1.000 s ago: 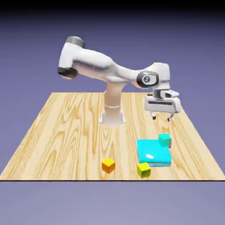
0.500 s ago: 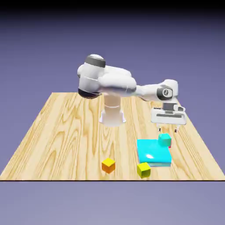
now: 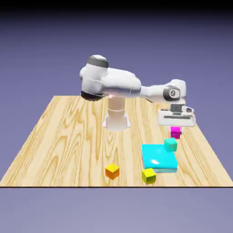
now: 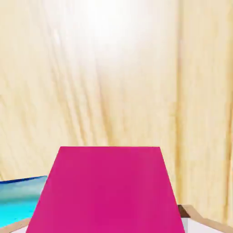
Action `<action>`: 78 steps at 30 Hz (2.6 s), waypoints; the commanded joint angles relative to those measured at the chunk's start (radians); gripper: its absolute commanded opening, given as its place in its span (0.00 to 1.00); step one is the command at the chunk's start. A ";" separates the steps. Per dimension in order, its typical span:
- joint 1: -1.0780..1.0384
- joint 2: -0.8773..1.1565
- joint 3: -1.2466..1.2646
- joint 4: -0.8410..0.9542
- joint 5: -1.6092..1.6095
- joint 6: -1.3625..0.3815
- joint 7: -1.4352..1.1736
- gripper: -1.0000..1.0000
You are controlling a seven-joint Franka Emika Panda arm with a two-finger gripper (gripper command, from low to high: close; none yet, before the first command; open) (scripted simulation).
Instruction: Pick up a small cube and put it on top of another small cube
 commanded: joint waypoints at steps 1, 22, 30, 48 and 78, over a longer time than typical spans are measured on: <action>-0.036 0.022 0.023 0.008 0.029 0.007 0.016 0.00; -0.797 0.491 0.468 0.169 0.655 0.120 0.389 0.00; -1.087 0.669 0.637 0.230 0.894 0.163 0.532 0.00; -1.739 1.071 1.018 0.367 1.430 0.259 0.851 0.00; -2.518 1.622 1.477 0.479 2.094 0.479 1.223 1.00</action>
